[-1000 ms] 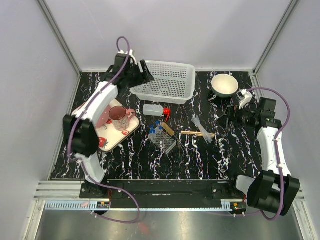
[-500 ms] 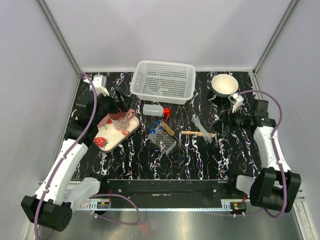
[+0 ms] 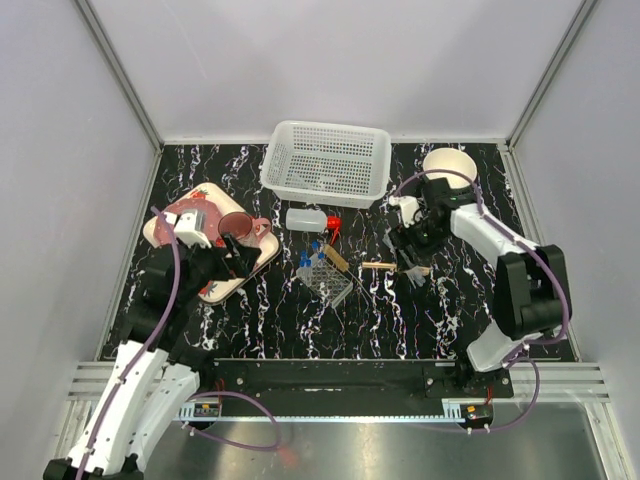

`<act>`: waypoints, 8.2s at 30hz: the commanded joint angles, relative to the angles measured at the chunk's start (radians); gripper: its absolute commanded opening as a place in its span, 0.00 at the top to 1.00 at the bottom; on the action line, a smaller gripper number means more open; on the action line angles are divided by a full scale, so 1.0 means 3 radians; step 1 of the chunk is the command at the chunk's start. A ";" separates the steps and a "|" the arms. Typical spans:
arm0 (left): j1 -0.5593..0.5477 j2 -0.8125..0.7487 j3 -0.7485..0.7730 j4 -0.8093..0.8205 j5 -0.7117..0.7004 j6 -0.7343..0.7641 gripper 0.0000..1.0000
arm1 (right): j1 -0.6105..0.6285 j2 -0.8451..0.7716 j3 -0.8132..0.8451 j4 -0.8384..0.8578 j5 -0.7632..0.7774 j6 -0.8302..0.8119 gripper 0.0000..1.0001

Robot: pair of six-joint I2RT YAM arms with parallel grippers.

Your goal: Organize the chemistry lab equipment

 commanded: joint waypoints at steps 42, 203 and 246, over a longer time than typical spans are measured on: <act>-0.0952 0.1053 -0.0581 0.2487 0.0903 -0.2005 0.01 | 0.0075 -0.0493 -0.0046 -0.0587 -0.2055 -0.0547 0.97; 0.0192 -0.0704 -0.0816 0.0559 0.1316 -0.1063 0.01 | 0.0330 0.0295 -0.0353 0.0635 0.0265 -0.1919 0.72; -0.2257 0.3054 0.1643 0.0739 -0.1623 -0.2455 0.03 | -0.0074 -0.0984 -0.0655 0.0640 -0.2241 -0.0629 0.80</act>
